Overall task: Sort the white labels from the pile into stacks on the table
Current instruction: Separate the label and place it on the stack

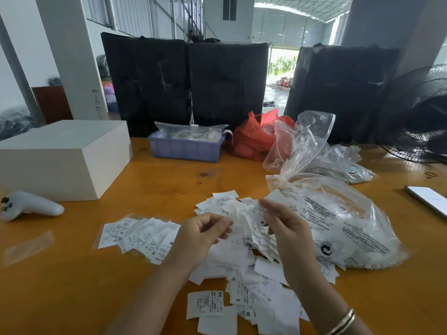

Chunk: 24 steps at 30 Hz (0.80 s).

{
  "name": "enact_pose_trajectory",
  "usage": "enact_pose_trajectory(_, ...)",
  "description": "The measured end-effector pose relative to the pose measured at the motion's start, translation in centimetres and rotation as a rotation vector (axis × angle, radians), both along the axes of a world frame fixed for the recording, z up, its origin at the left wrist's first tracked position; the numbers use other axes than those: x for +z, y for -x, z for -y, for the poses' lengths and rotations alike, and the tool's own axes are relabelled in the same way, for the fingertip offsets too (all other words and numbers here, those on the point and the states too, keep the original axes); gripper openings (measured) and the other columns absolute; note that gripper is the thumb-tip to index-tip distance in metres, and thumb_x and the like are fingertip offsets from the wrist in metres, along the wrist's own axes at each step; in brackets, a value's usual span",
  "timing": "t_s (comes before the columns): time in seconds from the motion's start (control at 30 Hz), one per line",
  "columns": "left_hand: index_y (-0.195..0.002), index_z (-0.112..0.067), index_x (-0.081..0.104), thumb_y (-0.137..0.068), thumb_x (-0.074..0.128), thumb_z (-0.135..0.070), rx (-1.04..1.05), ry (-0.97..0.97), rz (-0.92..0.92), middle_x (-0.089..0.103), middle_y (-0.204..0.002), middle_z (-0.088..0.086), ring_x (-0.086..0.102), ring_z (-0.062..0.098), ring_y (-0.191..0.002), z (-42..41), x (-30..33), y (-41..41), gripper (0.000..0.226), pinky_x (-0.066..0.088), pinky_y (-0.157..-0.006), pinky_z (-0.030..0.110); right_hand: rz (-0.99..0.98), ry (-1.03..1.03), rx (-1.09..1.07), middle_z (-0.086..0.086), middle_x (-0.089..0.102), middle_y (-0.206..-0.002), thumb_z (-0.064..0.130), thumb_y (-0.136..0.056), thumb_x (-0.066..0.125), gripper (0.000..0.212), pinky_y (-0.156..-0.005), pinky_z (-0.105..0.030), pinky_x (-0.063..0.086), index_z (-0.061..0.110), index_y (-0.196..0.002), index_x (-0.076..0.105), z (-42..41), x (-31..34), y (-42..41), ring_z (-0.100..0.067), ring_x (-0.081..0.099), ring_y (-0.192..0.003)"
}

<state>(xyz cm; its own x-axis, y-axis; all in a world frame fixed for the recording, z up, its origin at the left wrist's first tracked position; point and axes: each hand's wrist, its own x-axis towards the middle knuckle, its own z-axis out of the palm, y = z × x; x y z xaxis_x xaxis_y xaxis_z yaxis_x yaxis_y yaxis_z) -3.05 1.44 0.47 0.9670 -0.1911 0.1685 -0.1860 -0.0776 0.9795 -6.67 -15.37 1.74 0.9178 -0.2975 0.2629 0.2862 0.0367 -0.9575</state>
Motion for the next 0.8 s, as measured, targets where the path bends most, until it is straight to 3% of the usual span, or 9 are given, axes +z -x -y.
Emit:
enact_pose_trajectory(0.13,-0.081,-0.021,0.074,-0.083,0.068,-0.029,0.003,0.005,-0.032,0.075,-0.075,-0.005,0.067,0.002,-0.066,0.1,-0.1,-0.1,0.010,0.049,-0.060,0.010,0.040,-0.143,0.020,0.010,0.062,-0.063,0.002,-0.084,0.066,0.045,-0.063,-0.016,0.053,0.041,-0.106,0.065,-0.5,0.1,0.1,-0.008,0.063,-0.065)
enact_pose_trajectory(0.33,-0.079,-0.022,0.074,-0.082,0.069,-0.028,0.006,0.007,-0.028,0.074,-0.072,-0.006,0.066,0.000,-0.064,0.2,0.2,0.2,0.009,0.047,-0.057,0.007,0.066,-0.236,0.023,-0.001,0.071,-0.085,-0.002,-0.081,0.068,0.054,-0.066,-0.020,0.055,0.033,-0.121,0.056,-1.3,-0.1,0.1,-0.016,0.071,-0.080)
enact_pose_trajectory(0.43,-0.079,-0.020,0.074,-0.081,0.070,-0.028,0.003,0.003,-0.028,0.074,-0.072,-0.006,0.066,0.000,-0.063,0.2,0.2,0.3,0.010,0.045,-0.056,0.006,0.040,-0.261,0.035,-0.004,0.072,-0.096,0.004,-0.082,0.068,0.034,-0.067,-0.022,0.054,0.031,-0.103,0.068,-1.2,-0.1,0.1,-0.020,0.070,-0.086)
enact_pose_trajectory(0.53,-0.078,-0.020,0.074,-0.083,0.070,-0.027,0.000,-0.017,-0.023,0.074,-0.073,-0.005,0.066,0.000,-0.063,0.2,0.1,0.2,0.009,0.045,-0.056,0.006,0.021,-0.284,0.060,-0.005,0.073,-0.088,0.007,-0.083,0.068,0.024,-0.068,-0.022,0.052,0.030,-0.086,0.072,-1.0,0.0,0.1,-0.019,0.069,-0.082)
enact_pose_trajectory(0.8,-0.081,-0.017,0.074,-0.085,0.068,-0.021,-0.023,0.008,-0.043,0.075,-0.074,-0.004,0.066,0.000,-0.063,0.2,0.3,0.4,0.008,0.046,-0.056,0.007,-0.055,-0.209,0.099,-0.005,0.072,-0.085,0.007,-0.082,0.069,0.015,-0.069,-0.024,0.053,0.023,-0.082,0.071,-1.2,-0.7,0.0,-0.020,0.068,-0.080)
